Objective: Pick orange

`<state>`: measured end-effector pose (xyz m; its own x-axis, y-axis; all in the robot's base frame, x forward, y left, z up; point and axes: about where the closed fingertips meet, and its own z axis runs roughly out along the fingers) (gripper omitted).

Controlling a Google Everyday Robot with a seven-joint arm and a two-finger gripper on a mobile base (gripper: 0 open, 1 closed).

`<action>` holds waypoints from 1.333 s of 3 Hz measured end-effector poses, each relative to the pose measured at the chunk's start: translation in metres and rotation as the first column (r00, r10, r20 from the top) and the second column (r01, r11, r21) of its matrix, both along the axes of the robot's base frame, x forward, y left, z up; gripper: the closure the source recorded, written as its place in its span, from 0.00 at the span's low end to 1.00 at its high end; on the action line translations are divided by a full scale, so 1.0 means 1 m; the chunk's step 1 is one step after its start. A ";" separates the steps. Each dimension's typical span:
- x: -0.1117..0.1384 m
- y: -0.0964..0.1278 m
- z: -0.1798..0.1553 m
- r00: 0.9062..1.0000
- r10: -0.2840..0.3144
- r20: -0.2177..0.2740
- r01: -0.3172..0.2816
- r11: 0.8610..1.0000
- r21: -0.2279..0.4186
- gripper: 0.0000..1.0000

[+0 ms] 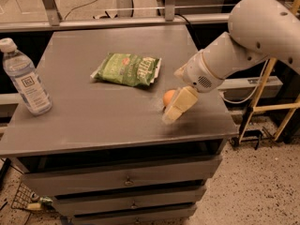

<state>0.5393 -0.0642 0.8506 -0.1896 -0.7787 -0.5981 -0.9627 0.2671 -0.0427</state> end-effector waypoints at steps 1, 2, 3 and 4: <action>0.002 -0.003 -0.008 1.000 -0.018 -0.012 0.019 1.000 0.018 0.00; 0.002 -0.009 -0.013 0.999 -0.030 -0.015 0.030 0.999 0.038 0.00; 0.000 -0.014 -0.015 0.999 -0.037 -0.012 0.038 0.998 0.051 0.14; -0.002 -0.018 -0.014 0.999 -0.044 -0.007 0.044 0.997 0.065 0.38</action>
Offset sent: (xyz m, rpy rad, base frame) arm 0.0022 -0.0187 -0.0175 0.0652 0.0165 -0.0501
